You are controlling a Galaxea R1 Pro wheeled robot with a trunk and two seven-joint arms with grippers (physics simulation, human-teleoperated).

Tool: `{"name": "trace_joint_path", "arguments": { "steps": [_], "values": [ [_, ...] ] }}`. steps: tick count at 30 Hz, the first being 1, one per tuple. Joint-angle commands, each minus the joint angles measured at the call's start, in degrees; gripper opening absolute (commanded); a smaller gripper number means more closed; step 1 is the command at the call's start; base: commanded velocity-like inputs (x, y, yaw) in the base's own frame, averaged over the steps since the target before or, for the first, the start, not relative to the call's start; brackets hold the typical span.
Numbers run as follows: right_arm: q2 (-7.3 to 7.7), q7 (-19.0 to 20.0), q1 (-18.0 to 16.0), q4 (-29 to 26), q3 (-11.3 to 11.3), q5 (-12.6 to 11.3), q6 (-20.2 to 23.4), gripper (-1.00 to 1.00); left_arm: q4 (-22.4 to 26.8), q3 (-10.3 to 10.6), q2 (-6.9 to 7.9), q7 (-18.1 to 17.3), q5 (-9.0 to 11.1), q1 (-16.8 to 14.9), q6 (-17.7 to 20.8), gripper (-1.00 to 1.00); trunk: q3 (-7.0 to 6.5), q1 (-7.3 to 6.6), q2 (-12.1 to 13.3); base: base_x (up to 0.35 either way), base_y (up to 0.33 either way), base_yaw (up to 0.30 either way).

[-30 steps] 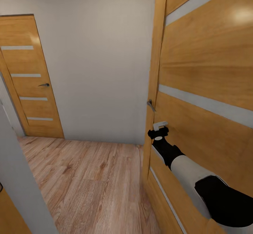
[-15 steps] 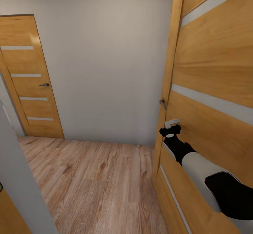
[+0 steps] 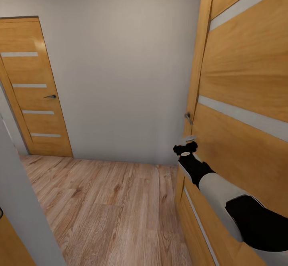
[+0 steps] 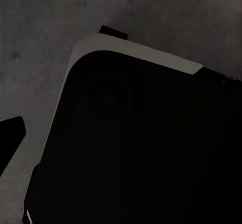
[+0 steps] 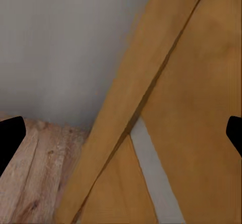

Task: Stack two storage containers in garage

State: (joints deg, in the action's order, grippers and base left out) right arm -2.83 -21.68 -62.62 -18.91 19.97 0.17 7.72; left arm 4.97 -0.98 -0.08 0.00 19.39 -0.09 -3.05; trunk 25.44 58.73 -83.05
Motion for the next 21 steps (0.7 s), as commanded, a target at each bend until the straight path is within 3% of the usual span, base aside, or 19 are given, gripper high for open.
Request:
{"name": "trace_joint_path", "arguments": {
  "steps": [1,6,21],
  "values": [
    [-1.48,-0.3,-0.05,-0.08,0.4,0.04,0.63,1.0,0.04,-0.08,-0.01,0.0,0.21,0.0,-0.11,1.0,0.06,0.0,-0.03,0.0,0.0,0.0],
    [-6.99,0.09,-0.05,0.02,0.34,0.01,0.65,1.0,0.04,-0.03,-0.01,0.0,0.21,0.0,-0.11,1.0,0.06,0.0,-0.03,0.0,0.0,0.0],
    [-7.17,2.03,0.57,4.27,0.34,0.07,0.12,1.0,0.04,0.01,-0.1,0.0,0.12,0.0,-0.11,1.0,0.06,0.0,-0.03,0.0,0.0,0.0]
  ]
}}
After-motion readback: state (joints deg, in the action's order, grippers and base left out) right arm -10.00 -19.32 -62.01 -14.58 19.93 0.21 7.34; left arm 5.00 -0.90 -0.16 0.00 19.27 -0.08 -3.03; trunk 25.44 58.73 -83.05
